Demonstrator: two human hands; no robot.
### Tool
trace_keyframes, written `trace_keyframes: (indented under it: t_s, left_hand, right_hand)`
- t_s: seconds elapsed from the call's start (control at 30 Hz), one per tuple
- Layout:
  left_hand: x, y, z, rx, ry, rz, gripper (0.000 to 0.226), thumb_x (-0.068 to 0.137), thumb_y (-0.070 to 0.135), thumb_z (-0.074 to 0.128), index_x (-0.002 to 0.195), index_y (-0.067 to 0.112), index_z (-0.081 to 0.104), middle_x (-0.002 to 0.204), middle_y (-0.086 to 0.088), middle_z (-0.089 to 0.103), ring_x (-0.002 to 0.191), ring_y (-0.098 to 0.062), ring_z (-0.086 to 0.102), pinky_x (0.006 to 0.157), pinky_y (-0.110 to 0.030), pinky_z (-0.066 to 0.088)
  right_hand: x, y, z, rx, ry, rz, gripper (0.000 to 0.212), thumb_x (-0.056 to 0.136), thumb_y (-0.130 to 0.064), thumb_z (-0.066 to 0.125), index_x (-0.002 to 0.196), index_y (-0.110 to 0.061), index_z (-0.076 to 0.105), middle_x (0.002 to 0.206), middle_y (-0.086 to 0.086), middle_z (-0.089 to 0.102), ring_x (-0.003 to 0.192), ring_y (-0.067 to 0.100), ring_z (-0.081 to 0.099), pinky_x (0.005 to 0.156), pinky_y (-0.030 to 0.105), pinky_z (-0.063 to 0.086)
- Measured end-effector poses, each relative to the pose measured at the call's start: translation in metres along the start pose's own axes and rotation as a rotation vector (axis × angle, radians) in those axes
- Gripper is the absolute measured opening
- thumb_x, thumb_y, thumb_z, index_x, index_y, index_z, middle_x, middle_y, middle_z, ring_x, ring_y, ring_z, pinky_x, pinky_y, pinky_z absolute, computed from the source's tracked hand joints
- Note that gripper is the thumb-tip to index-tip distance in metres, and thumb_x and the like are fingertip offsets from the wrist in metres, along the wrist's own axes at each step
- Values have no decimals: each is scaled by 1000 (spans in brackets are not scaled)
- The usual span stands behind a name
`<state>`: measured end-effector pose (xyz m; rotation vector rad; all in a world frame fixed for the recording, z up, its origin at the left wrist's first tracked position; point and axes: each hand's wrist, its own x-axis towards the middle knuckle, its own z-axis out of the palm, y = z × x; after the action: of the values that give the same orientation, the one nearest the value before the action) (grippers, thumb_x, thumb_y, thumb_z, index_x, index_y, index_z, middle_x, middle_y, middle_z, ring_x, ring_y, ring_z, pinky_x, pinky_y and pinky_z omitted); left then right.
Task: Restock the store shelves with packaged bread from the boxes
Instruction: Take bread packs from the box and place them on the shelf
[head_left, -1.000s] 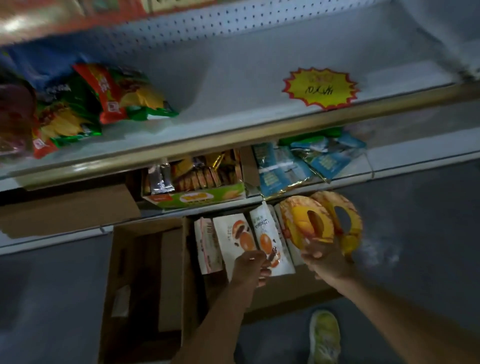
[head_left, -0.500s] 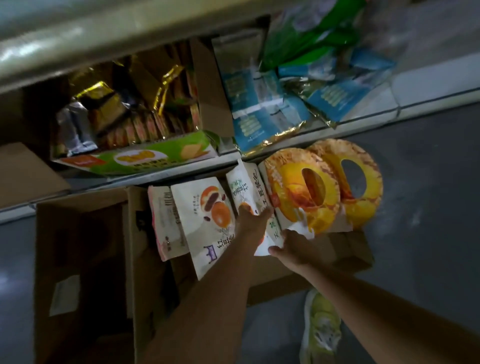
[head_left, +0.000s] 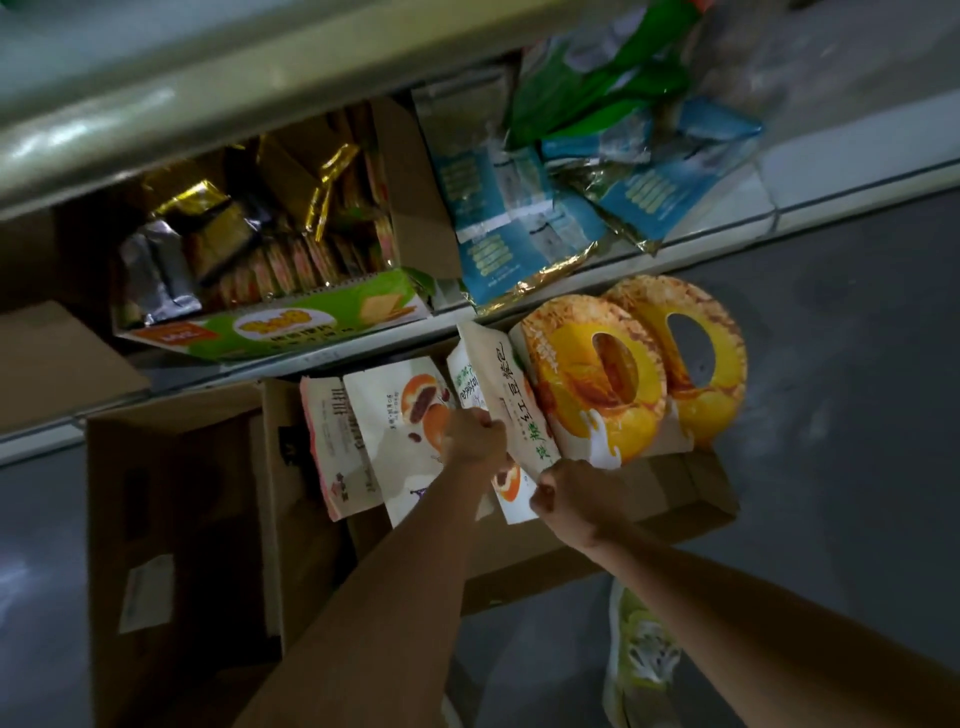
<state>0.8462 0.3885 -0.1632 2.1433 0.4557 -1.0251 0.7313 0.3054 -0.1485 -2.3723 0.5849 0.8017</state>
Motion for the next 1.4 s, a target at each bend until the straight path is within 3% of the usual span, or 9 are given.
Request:
trace_keyframes:
  t_s: [0.13, 0.43, 0.6, 0.83, 0.93, 1.07, 1.13, 1.27, 1.4]
  left_hand:
    - [-38, 17, -25, -91, -6, -1, 5, 92, -2, 60, 92, 2, 63, 110, -24, 70, 71, -33, 74, 57, -39, 62]
    - [-153, 101, -92, -367, -65, 15, 11, 92, -5, 57, 82, 1, 61, 90, -22, 73, 64, -27, 74, 61, -35, 62]
    - [-232, 164, -142, -561, -151, 77, 7, 88, -9, 60, 93, -12, 62, 78, -25, 71, 59, -28, 73, 58, -35, 62]
    - [-338, 237, -229, -622, -203, 257, 13, 91, -4, 59, 79, -8, 58, 56, -16, 68, 47, -21, 68, 54, -31, 61]
    - [-386, 261, -265, -660, -222, 364, 10, 89, -4, 59, 80, -7, 58, 58, -18, 68, 48, -20, 68, 52, -30, 60]
    - [-456, 277, -312, -701, -246, 508, 9, 91, 4, 62, 86, -3, 65, 78, -18, 74, 60, -21, 70, 62, -31, 60]
    - [-482, 276, -340, -693, -192, 611, 18, 93, 18, 65, 95, 0, 69, 89, -15, 76, 67, -22, 71, 62, -29, 58]
    - [-497, 264, -404, -783, 246, 741, 27, 96, 31, 63, 89, 6, 65, 73, -6, 68, 62, -20, 61, 53, -27, 49]
    - [-489, 253, -441, -673, 295, 595, 48, 98, 53, 48, 98, 7, 60, 100, -13, 60, 88, -27, 57, 89, -43, 51]
  right_hand:
    - [-36, -21, -34, -57, 66, -49, 26, 92, -34, 52, 109, -17, 60, 123, -1, 65, 97, 15, 66, 66, 21, 44]
    - [-124, -46, -123, -103, 288, -53, 38, 94, -31, 53, 131, -29, 51, 127, -5, 61, 109, 14, 60, 80, 27, 54]
    - [-167, -63, -202, 234, 377, -48, 20, 98, -24, 54, 108, -21, 70, 96, 2, 73, 85, 20, 69, 58, 19, 50]
    - [-239, -130, -316, 527, 630, -154, 24, 98, -20, 56, 105, -2, 70, 101, 15, 70, 93, 27, 64, 78, 34, 47]
    - [-278, -167, -363, 673, 740, -207, 25, 97, -21, 57, 101, -1, 70, 98, 14, 70, 91, 24, 63, 76, 28, 44]
    - [-326, -209, -417, 753, 776, -251, 27, 97, -26, 57, 90, -3, 71, 89, 15, 71, 84, 29, 66, 80, 41, 51]
    - [-350, -226, -441, 784, 772, -293, 32, 97, -27, 56, 83, -1, 69, 84, 17, 71, 77, 29, 66, 76, 39, 52]
    - [-398, -252, -483, 878, 780, -354, 29, 99, -31, 52, 84, -11, 69, 80, 8, 71, 70, 20, 68, 68, 29, 54]
    - [-426, -262, -514, 937, 759, -423, 30, 98, -37, 53, 93, -13, 71, 87, 12, 74, 81, 29, 72, 79, 41, 57]
